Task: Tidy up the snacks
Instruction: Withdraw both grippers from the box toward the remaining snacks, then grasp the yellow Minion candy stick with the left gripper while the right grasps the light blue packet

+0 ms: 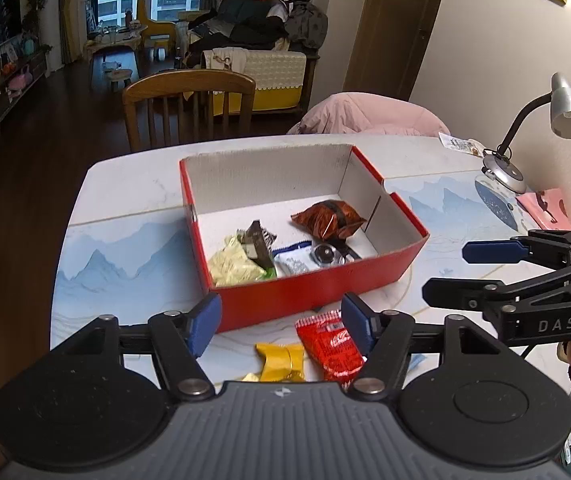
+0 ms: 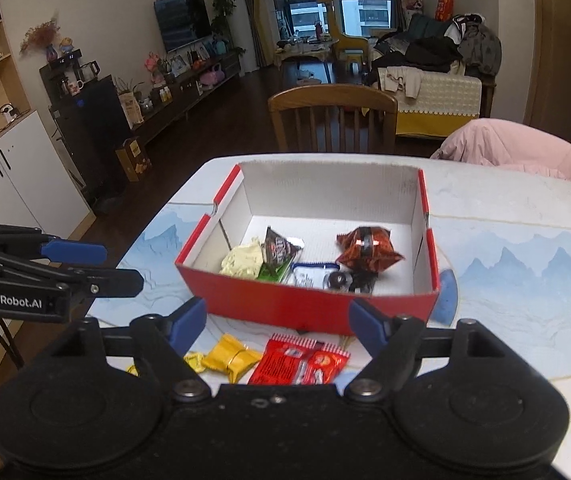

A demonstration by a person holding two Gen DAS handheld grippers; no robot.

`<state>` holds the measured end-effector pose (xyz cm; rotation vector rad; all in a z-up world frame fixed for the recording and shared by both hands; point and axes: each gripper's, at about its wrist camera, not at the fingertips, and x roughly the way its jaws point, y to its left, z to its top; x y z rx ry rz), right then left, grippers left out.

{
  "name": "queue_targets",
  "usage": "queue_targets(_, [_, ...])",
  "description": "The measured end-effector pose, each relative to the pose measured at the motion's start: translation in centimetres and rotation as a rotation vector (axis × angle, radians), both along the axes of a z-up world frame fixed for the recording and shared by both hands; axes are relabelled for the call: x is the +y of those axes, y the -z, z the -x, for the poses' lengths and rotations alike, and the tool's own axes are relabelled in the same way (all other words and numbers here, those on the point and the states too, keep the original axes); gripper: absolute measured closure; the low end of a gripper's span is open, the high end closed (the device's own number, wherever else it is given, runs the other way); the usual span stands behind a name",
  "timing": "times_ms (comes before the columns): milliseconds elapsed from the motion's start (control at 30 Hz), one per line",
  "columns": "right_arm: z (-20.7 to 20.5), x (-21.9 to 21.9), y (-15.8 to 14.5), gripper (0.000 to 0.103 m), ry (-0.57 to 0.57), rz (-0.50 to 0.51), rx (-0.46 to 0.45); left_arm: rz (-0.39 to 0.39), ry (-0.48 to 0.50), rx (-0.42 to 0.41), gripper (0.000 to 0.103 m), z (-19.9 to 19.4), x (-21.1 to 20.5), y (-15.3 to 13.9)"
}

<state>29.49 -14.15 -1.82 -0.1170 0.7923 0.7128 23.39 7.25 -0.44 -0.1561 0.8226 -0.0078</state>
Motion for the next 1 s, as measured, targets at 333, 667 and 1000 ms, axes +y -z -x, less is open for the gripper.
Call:
queue_targets(333, [1.7, -1.4, 2.1, 0.002, 0.024, 0.005, 0.007, 0.000, 0.008, 0.003, 0.027, 2.6, 0.4, 1.6])
queue_targets(667, [2.7, -2.3, 7.6, 0.000, -0.013, 0.103, 0.052, 0.016, -0.049, 0.077, 0.026, 4.2, 2.2, 5.8])
queue_targets(1000, [1.3, -2.7, 12.3, 0.003, -0.015, 0.200, 0.122, 0.017, 0.000, 0.192, 0.026, 3.7, 2.3, 10.5])
